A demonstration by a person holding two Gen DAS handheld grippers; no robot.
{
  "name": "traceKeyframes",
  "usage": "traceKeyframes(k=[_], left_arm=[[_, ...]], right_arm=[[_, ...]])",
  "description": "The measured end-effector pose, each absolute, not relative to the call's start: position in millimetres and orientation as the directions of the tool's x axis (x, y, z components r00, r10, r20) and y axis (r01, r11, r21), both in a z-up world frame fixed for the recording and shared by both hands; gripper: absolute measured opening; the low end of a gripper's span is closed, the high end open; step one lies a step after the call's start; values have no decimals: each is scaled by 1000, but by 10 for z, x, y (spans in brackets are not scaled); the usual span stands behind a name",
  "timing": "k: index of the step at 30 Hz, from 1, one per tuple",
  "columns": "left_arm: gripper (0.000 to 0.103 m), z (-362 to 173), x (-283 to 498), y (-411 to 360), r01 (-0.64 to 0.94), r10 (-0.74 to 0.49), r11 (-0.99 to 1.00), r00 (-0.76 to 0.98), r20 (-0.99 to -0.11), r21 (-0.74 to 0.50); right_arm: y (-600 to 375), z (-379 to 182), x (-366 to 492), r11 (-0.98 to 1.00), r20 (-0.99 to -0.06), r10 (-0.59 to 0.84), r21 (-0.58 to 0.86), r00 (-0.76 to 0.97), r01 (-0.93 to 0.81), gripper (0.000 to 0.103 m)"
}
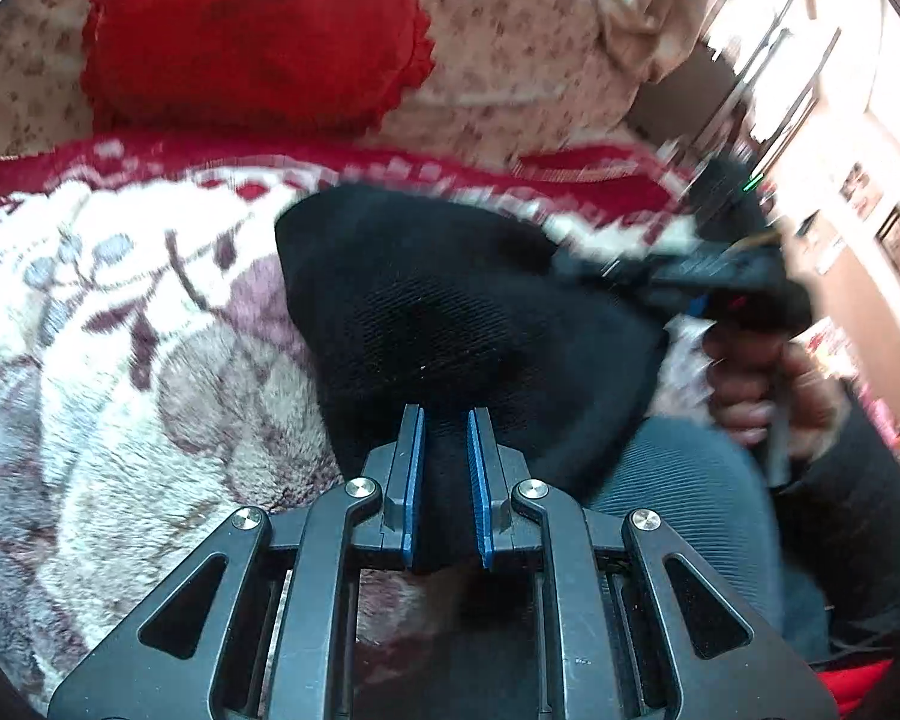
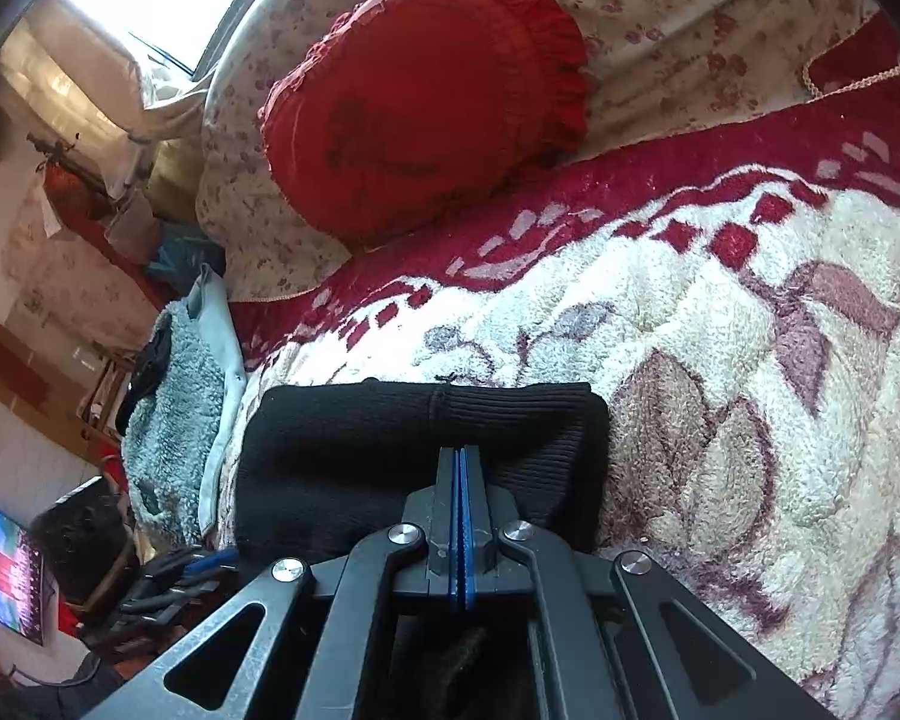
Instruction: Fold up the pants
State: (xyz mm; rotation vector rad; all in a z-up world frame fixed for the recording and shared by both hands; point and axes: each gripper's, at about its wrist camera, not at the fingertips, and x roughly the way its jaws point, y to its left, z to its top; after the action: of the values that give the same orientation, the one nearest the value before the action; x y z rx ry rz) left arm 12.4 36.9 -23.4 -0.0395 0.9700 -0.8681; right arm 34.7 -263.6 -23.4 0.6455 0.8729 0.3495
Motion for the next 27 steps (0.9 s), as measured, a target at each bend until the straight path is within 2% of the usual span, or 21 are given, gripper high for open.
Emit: traceKeyframes(k=[3,5,7,10,11,17,22,25,27], left_arm=[[12,-208,124,321,628,-658,677,283,-698,-384],[12,-222,125,336,633,-657,677,289,-697,-376],[12,-222,98,339,633,-654,680,298,-695,-369],[12,-231,76,336,636,-649,685,309,-695,-356],[12,-238,73,324,638,-646,686,315,-695,-349],[12,-176,86,306,635,-638,694,326,-698,-339],[12,215,372,325,615,-678,696,394,-621,-369],[12,222,698,213,581,-668,709,371,-645,-399],[12,72,915,81,536,-595,763,363,-718,-361]], right_arm=[[-2570,-31,250,780,-571,521,620,635,-82,2],[-2434,200,58,753,-490,605,609,627,-251,2],[-2242,277,-66,753,-510,645,553,570,-357,2],[-2206,61,-149,862,-674,503,434,540,-260,2],[-2249,3,-182,880,-699,470,415,538,-230,2],[-2373,-92,-314,874,-703,479,436,525,-215,1],[-2279,-106,-260,892,-724,448,403,525,-205,0],[-2265,-122,-229,894,-727,443,403,525,-196,0],[-2273,-125,-217,893,-726,443,407,525,-191,0]])
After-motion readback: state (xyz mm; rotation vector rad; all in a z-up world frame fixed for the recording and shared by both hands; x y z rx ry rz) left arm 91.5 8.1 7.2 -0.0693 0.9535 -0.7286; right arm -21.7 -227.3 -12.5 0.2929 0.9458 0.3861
